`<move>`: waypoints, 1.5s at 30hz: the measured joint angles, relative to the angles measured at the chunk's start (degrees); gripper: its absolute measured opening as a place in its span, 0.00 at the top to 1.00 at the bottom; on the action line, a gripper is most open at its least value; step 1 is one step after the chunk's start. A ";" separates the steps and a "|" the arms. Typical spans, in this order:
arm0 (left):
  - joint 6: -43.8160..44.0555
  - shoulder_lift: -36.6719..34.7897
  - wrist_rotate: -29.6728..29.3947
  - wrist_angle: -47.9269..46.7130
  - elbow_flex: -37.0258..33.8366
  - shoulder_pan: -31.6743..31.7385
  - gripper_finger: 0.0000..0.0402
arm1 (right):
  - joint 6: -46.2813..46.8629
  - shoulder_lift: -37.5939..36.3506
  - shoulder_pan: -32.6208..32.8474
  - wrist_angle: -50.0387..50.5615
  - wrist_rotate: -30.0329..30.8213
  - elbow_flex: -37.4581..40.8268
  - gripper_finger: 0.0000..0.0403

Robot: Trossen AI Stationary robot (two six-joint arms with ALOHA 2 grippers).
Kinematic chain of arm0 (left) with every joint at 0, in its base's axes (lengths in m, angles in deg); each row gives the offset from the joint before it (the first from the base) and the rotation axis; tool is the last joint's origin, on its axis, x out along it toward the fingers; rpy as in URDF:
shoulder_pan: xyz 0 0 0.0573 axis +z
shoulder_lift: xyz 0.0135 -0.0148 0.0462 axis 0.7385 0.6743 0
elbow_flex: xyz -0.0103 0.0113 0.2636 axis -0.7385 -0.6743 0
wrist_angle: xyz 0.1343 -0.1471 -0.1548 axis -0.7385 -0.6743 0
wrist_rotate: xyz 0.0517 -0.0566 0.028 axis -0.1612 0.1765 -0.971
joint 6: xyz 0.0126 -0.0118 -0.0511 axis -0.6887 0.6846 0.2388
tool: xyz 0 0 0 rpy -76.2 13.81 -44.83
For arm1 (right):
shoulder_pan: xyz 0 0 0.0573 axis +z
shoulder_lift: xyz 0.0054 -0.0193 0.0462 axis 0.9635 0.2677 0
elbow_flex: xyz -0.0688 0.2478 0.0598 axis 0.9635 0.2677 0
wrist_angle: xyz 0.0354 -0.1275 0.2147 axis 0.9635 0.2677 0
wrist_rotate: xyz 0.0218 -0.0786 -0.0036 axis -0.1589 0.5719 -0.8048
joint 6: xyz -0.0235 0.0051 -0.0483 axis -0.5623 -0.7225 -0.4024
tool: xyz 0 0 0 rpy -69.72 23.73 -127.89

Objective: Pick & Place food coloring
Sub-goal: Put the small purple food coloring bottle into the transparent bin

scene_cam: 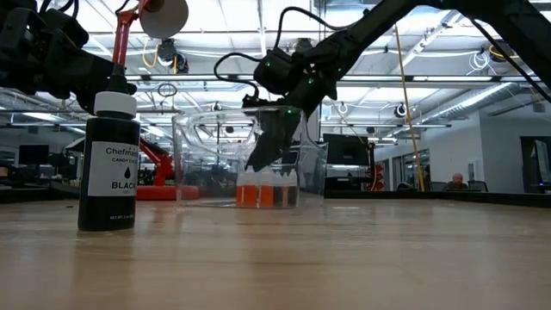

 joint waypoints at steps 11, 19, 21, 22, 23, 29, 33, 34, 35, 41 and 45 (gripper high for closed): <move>0.00 -0.02 0.00 0.00 0.00 0.00 0.37 | 0.74 0.02 1.01 -0.01 -1.18 0.01 0.88; 0.00 -0.02 0.00 0.00 0.00 0.01 0.37 | 1.03 0.10 2.19 -3.62 -1.02 0.09 0.63; 0.00 -0.02 0.00 0.02 0.00 0.02 0.37 | 1.07 0.10 2.42 -4.95 -1.02 0.09 0.60; 0.00 -0.02 0.00 0.02 0.00 0.02 0.37 | 1.07 0.10 2.50 -5.52 -0.98 0.10 0.59; 0.00 -0.02 0.00 0.02 0.00 0.00 0.37 | 1.07 0.10 2.54 -6.21 -1.00 0.11 0.58; 0.00 -0.02 -0.01 0.02 0.00 0.02 0.37 | 1.09 -1.84 2.93 -7.51 -0.98 0.11 0.58; 0.00 -0.01 0.00 0.02 0.00 0.02 0.37 | 1.95 -5.86 3.04 -6.21 -0.96 0.11 0.59; 0.00 -0.02 0.00 0.04 0.00 0.01 0.37 | 2.31 -7.15 3.04 -5.25 -0.95 0.11 0.59; 0.00 -0.02 0.00 0.03 0.01 0.01 0.37 | 2.73 -8.65 3.08 -3.94 -0.91 0.11 0.59; 0.00 -0.02 0.00 0.02 0.00 0.00 0.37 | 7.11 -19.61 3.26 11.69 -1.02 0.11 0.59; 0.00 -0.02 0.00 0.03 0.00 0.00 0.37 | 8.20 -29.78 3.86 17.50 -1.10 6.77 0.59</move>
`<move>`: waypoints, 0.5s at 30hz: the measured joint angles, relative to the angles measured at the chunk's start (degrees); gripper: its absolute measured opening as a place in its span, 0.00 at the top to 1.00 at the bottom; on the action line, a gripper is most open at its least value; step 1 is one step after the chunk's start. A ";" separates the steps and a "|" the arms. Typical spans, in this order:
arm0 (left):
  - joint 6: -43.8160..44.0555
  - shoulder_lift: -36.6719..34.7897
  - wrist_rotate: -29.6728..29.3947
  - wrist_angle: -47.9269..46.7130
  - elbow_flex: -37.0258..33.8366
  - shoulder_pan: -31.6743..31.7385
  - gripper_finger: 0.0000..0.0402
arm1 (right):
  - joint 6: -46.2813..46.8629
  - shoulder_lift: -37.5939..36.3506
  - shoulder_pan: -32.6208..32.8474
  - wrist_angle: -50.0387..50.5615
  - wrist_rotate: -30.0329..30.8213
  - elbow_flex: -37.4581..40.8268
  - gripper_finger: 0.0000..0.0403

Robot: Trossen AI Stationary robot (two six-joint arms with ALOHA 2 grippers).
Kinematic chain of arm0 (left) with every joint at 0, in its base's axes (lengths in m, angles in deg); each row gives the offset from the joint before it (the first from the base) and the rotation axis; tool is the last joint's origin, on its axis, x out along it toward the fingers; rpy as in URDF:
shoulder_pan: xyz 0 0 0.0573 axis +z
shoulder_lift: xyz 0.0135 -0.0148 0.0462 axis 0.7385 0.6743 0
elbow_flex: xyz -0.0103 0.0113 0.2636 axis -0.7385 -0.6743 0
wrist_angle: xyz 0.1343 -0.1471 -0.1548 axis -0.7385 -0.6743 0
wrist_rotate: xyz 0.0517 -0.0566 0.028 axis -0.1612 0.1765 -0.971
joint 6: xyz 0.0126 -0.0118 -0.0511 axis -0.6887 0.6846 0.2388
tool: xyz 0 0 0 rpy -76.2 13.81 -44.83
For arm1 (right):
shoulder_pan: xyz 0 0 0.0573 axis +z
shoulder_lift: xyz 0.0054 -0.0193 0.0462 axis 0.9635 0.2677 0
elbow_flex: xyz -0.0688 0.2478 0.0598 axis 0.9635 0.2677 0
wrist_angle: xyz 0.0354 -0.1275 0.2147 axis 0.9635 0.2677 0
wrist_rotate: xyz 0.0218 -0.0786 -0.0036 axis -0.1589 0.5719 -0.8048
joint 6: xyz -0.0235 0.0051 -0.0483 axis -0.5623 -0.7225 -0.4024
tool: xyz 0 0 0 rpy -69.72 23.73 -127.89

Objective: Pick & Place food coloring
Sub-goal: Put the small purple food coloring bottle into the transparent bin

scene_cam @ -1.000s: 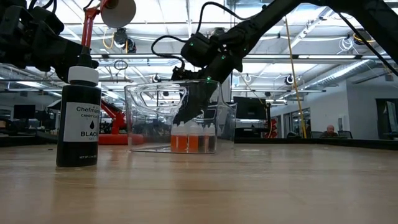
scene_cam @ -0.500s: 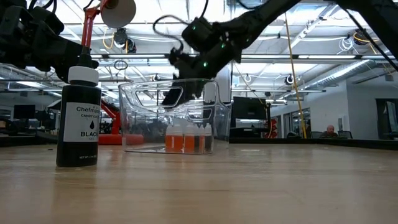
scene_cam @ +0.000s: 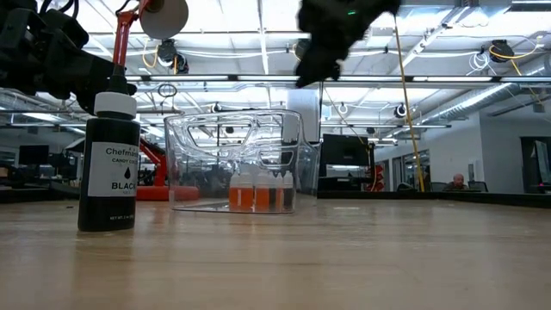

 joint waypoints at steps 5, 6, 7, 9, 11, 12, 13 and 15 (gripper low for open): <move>0.00 0.01 0.00 -0.01 0.00 0.00 0.37 | -2.13 -17.23 3.04 -10.73 -0.14 19.78 0.59; 0.00 0.00 0.00 0.01 0.00 0.01 0.37 | -1.62 -21.23 3.52 -13.27 -0.08 24.08 0.59; 0.00 0.00 0.00 0.00 0.00 0.00 0.37 | -1.06 -25.00 3.83 -16.03 0.00 28.01 0.59; 0.00 0.00 0.00 0.01 0.00 0.01 0.37 | 0.39 -33.01 4.22 -21.17 0.27 36.03 0.60; 0.00 0.02 0.00 -0.01 0.00 0.00 0.37 | 1.55 -40.53 4.34 -27.35 0.22 43.85 0.59; 0.00 0.02 0.00 -0.01 0.00 0.00 0.37 | 1.76 -44.14 4.34 -30.31 0.19 47.69 0.59; 0.00 0.00 0.00 0.01 0.00 0.00 0.37 | 1.88 -47.71 4.31 -32.96 0.16 51.34 0.59; 0.00 0.02 0.00 0.00 0.00 0.00 0.37 | 1.90 -54.45 3.90 -37.03 1.11 58.01 0.58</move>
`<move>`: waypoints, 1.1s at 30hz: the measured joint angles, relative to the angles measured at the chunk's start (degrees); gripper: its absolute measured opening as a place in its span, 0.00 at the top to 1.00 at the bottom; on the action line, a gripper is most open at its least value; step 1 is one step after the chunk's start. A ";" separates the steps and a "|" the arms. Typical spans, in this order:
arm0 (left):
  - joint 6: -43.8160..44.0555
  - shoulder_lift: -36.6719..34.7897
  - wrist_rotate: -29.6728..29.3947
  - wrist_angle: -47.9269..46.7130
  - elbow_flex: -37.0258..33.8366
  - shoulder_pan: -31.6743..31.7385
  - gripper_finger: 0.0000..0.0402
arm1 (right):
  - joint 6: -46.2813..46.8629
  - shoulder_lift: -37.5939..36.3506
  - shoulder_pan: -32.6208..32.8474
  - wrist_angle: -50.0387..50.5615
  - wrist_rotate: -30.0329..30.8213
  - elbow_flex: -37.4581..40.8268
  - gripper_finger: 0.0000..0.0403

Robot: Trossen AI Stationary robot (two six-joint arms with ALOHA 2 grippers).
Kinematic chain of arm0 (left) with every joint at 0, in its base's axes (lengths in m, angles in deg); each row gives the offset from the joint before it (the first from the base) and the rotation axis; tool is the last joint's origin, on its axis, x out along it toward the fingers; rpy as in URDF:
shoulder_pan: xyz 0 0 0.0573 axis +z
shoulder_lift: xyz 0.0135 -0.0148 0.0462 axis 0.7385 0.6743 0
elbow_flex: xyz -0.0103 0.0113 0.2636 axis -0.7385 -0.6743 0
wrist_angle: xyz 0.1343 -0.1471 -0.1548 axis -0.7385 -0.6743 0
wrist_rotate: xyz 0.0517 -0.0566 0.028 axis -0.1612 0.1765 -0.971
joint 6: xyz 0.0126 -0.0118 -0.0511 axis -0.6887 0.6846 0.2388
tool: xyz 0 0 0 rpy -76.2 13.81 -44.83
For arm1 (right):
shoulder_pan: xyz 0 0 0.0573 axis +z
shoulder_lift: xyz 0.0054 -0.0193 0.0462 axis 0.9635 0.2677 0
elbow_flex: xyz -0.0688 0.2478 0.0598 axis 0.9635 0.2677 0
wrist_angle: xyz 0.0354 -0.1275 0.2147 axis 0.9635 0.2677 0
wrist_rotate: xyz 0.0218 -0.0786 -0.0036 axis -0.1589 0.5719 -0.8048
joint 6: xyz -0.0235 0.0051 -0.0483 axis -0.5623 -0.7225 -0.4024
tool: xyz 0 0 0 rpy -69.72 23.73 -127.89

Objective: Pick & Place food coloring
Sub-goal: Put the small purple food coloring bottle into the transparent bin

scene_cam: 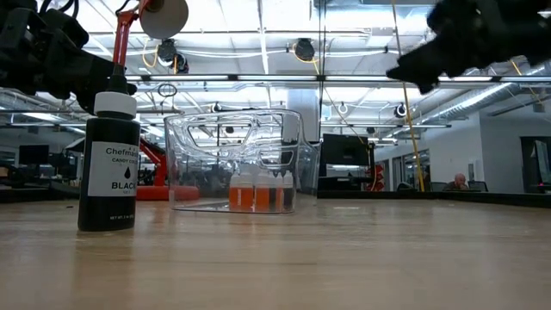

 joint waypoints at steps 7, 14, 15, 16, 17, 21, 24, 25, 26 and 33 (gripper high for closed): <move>0.00 0.00 0.00 -0.03 0.00 -0.01 0.37 | 0.00 -18.91 -1.17 -3.87 3.78 14.17 0.58; 0.13 -0.02 -0.02 3.85 0.02 0.01 0.37 | -2.55 -28.72 -1.25 -3.15 3.52 20.21 0.59; 0.13 -0.02 -0.02 4.63 0.02 -0.01 0.37 | -3.13 -29.29 -1.25 -2.62 3.49 20.72 0.58; 0.13 -0.02 0.00 5.09 0.02 -0.01 0.37 | -3.57 -29.54 -1.25 -2.11 3.49 21.18 0.58; 0.13 0.02 0.00 5.96 0.00 0.01 0.37 | -3.78 -29.59 -1.25 -1.28 3.49 21.62 0.58; -0.09 -0.01 -0.22 6.40 0.03 0.03 0.37 | -3.58 -29.09 -1.25 -0.53 3.47 21.83 0.58; 2.59 0.00 -4.06 6.25 0.04 0.03 0.37 | -3.56 -28.89 -1.25 -0.40 3.47 21.85 0.58; 4.39 0.00 -5.10 5.03 0.04 0.04 0.37 | -3.54 -28.89 -1.25 -0.41 3.47 21.87 0.58; 6.24 0.05 -5.93 3.47 0.02 0.05 0.37 | -3.54 -28.89 -1.25 -0.38 3.47 21.91 0.58; 27.64 4.73 -25.28 -18.52 9.45 2.99 0.37 | -3.51 -28.91 -1.25 -0.39 3.45 21.95 0.58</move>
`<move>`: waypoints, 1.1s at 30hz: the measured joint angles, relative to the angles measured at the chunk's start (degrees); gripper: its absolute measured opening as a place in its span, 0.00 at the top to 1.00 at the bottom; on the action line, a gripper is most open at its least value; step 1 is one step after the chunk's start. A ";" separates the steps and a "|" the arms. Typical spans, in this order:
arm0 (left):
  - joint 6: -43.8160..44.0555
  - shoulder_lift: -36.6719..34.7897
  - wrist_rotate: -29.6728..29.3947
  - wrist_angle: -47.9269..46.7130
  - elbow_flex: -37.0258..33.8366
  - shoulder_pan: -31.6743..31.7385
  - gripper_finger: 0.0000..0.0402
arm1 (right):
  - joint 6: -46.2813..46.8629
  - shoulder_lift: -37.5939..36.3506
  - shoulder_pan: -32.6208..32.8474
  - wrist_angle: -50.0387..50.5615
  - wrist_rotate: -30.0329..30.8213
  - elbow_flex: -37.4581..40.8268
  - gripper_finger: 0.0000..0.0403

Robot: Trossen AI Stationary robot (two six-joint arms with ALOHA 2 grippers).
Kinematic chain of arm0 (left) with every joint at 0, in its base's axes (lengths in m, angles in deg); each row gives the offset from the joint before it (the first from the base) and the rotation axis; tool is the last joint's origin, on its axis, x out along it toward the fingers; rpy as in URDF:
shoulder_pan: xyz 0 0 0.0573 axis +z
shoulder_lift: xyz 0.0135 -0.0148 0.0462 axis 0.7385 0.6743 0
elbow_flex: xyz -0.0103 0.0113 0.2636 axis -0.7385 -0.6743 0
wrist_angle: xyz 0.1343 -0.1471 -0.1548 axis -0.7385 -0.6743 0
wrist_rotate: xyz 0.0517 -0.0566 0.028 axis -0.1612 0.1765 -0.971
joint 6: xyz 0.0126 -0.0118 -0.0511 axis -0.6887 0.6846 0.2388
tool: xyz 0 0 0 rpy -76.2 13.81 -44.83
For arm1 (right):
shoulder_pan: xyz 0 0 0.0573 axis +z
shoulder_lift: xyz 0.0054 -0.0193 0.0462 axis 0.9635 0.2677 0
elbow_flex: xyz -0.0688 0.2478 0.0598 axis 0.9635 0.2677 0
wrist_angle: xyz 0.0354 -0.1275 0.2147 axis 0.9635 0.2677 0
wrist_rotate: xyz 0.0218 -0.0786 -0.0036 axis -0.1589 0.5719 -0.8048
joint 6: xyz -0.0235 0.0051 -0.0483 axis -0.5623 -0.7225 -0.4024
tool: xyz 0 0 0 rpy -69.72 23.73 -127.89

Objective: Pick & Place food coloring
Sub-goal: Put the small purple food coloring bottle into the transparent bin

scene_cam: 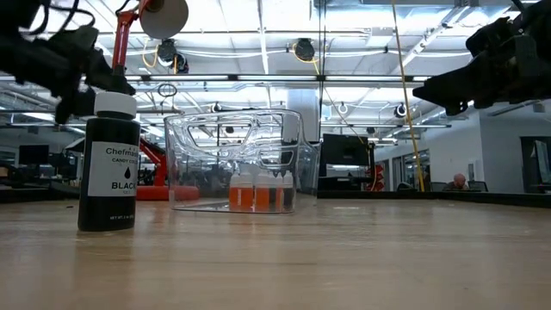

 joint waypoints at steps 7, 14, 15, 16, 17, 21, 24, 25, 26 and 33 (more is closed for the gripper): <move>17.96 13.30 -5.14 -30.57 20.97 8.71 0.37 | 0.00 0.00 0.00 0.02 0.00 0.07 0.58; 16.39 33.64 -1.67 -34.82 25.67 22.18 0.37 | 0.02 0.00 0.00 0.02 0.00 0.09 0.57; 15.70 36.64 -1.57 -34.76 25.67 24.19 0.37 | 0.02 0.00 0.00 0.02 0.00 0.09 0.57; 15.11 39.45 -1.20 -34.56 25.67 26.13 0.37 | 0.02 0.00 0.00 0.02 0.00 0.09 0.58; 14.52 41.98 -0.77 -34.14 25.67 28.06 0.37 | 0.02 0.00 0.00 0.02 0.00 0.09 0.58; 8.96 51.22 2.03 -26.69 25.67 34.20 0.37 | 0.02 0.00 0.00 0.02 0.00 0.09 0.58; 3.40 56.78 3.99 -19.24 25.70 38.37 0.37 | 0.02 0.00 0.00 0.02 0.00 0.09 0.57; 2.35 58.50 4.10 -17.59 25.72 39.88 0.37 | 0.02 0.00 0.00 0.02 0.00 0.09 0.58; 1.63 60.17 4.09 -16.42 25.72 41.31 0.37 | 0.02 0.00 -0.01 0.02 0.00 0.09 0.58; -0.22 70.38 5.55 -12.69 25.72 49.48 0.37 | 0.02 0.01 -0.02 0.02 0.00 0.11 0.58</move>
